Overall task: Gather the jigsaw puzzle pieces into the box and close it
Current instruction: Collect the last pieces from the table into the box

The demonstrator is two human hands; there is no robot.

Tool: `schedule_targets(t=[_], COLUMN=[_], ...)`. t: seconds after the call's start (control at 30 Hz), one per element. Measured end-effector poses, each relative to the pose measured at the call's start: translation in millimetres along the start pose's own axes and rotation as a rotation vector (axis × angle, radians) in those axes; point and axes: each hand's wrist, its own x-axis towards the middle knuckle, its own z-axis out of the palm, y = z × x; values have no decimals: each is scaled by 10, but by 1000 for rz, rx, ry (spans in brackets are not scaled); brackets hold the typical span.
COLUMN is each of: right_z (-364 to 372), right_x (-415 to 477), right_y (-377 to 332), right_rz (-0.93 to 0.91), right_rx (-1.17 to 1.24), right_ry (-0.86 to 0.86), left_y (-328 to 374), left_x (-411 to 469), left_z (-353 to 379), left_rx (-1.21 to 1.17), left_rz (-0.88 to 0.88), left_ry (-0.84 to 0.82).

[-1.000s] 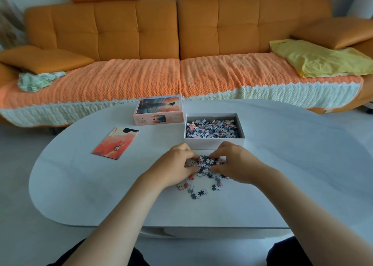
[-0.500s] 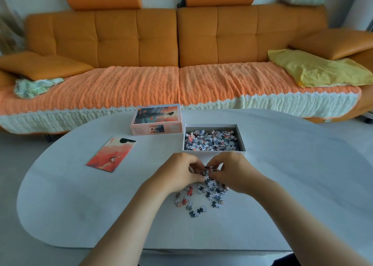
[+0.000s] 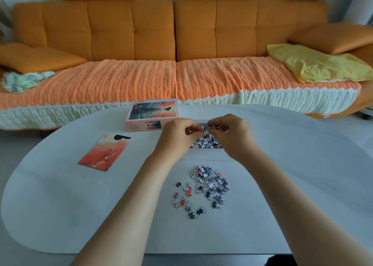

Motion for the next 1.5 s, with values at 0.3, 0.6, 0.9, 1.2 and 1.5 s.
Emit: schedule_targets(t=[0.3, 0.6, 0.9, 1.2, 1.5], right_z=[66, 30, -126, 93, -281], right_x=[-18, -253, -650, -852, -800], right_y=[235, 176, -64, 36, -22], right_rz=[-85, -154, -424, -446, -162], right_rx=[-298, -222, -194, -403, -264], right_ry=[-169, -251, -239, -496, -500], left_y=[-252, -286, -96, -92, -117], left_x=[-63, -433, -803, -1096, -1011], left_z=[40, -126, -335, -191, -103], left_rx=[447, 481, 493, 552, 365], left_rz=[144, 55, 230, -35, -36], left_ry=[-142, -370, -165, -484, -411])
